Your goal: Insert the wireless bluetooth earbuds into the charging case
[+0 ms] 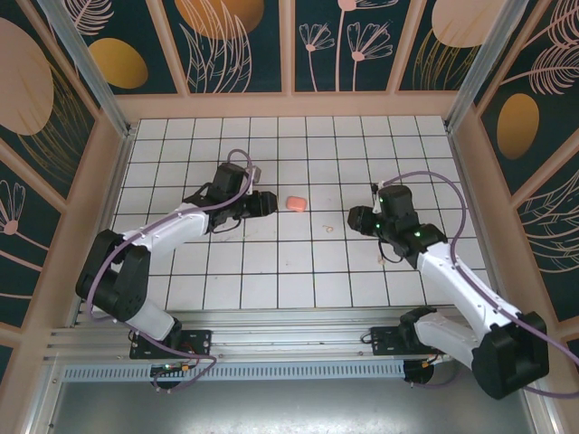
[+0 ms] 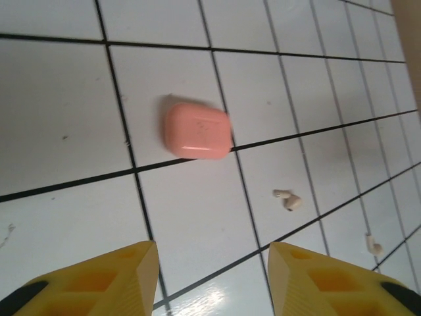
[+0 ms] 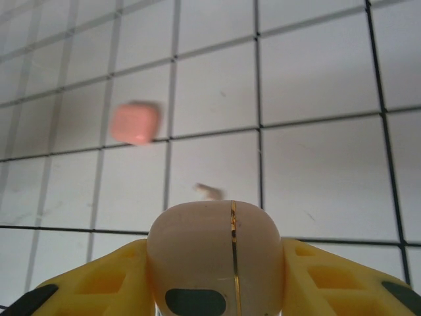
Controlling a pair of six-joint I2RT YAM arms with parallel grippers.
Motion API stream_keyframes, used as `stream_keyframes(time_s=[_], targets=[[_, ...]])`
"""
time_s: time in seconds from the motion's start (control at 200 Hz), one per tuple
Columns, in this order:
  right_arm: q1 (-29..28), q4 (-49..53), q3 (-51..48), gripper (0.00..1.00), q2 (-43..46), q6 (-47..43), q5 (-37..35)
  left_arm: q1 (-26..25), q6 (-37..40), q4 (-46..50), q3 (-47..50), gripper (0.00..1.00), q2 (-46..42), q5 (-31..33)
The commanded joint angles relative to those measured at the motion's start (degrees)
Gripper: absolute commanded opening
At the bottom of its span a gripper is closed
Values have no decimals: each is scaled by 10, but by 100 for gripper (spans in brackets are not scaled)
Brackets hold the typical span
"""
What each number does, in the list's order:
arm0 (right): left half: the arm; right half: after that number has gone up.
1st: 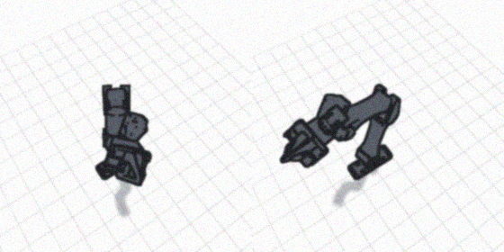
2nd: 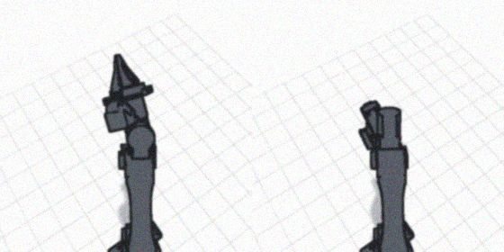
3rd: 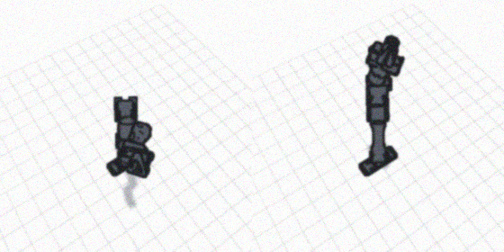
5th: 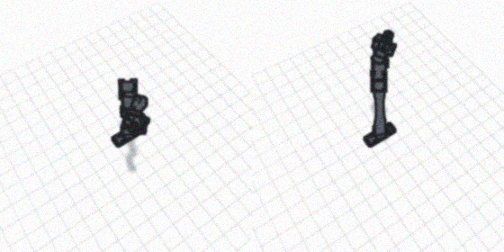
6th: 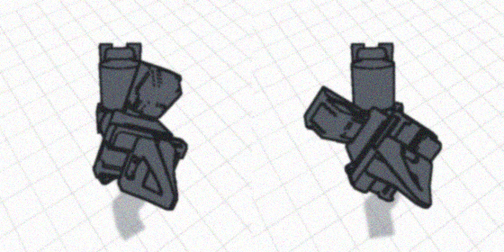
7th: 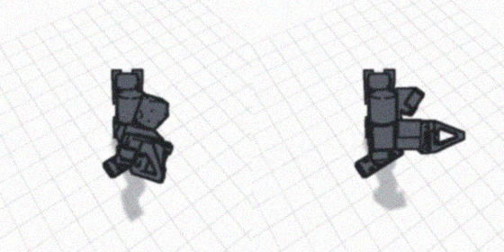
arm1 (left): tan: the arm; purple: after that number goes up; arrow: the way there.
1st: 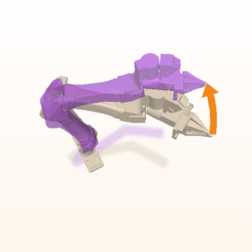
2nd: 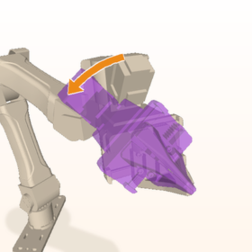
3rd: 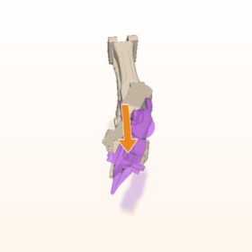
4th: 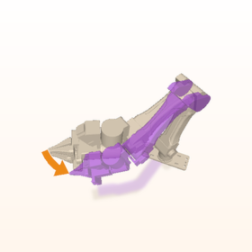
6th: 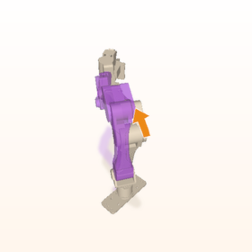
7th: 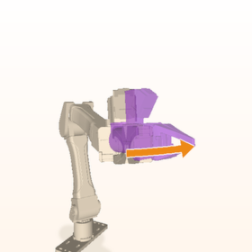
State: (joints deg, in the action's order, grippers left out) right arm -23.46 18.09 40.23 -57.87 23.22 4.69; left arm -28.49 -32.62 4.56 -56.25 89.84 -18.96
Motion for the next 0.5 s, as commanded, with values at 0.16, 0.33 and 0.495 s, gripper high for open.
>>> stream_keyframes(time_s=[0.16,0.33,0.495], targets=[[-24,-138,-12,37,36,-68,46,3,-6,31,-51,47,-39,-65],[-54,-165,-12,37,48,-100,31,3,-4,42,-53,46,-47,-92],[-76,-236,-48,37,82,-118,14,3,1,49,-59,46,-55,-126]])
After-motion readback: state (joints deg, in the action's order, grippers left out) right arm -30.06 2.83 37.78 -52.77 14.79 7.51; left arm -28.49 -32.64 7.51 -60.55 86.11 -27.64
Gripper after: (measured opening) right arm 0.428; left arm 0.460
